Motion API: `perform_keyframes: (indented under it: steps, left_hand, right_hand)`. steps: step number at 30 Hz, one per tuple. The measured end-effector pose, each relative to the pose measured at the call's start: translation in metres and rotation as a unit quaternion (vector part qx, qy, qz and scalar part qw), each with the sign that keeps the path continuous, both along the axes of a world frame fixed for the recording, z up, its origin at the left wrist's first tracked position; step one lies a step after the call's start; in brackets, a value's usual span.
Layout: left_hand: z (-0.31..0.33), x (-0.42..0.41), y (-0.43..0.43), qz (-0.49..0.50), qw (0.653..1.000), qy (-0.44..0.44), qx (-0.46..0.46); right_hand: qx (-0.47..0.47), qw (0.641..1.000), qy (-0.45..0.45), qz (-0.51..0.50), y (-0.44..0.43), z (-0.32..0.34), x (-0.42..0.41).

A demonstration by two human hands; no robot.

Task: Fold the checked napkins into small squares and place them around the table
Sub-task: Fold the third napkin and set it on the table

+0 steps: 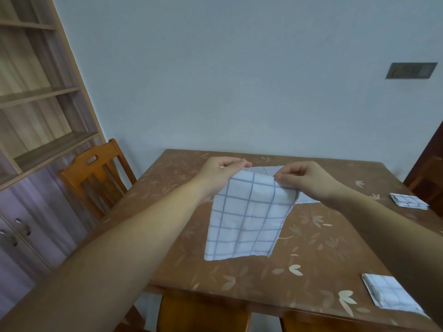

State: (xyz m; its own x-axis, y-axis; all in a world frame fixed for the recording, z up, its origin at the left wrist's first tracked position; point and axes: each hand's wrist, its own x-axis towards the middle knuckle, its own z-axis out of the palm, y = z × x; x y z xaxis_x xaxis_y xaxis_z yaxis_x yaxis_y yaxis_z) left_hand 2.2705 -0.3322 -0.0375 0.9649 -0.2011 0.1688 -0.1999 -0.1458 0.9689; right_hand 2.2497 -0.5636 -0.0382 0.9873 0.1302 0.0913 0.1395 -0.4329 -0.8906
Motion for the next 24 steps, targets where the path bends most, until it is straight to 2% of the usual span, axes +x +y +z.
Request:
perform_keyframes:
  steps: [3, 8, 13, 14, 19, 21, 24]
  left_hand:
    - [-0.003, 0.001, -0.004, 0.004, 1.0, -0.016, 0.023]
    - [-0.009, 0.006, -0.007, 0.06, 0.996, -0.045, 0.041]
    - [-0.004, 0.009, -0.009, 0.051, 0.994, -0.07, 0.071]
    - [-0.003, 0.009, -0.011, 0.048, 0.994, -0.074, 0.069]
    - [-0.004, 0.013, -0.001, 0.054, 0.998, -0.03, -0.017]
    - [-0.004, 0.012, 0.004, 0.042, 0.999, -0.005, -0.019]
    - [-0.004, 0.012, 0.001, 0.052, 0.998, -0.013, -0.027]
  right_hand:
    - [-0.053, 0.999, -0.007, -0.011, 0.003, 0.001, 0.004]
    - [-0.048, 0.998, -0.042, 0.004, 0.015, 0.005, 0.006]
    - [-0.221, 0.969, -0.086, 0.066, 0.028, 0.014, 0.01]
    - [-0.231, 0.965, -0.093, 0.087, 0.031, 0.016, 0.01]
    - [-0.083, 0.992, -0.044, 0.084, 0.029, 0.03, 0.011]
    - [-0.065, 0.994, -0.037, 0.082, 0.026, 0.031, 0.014]
    - [-0.079, 0.991, -0.054, 0.088, 0.031, 0.034, 0.017]
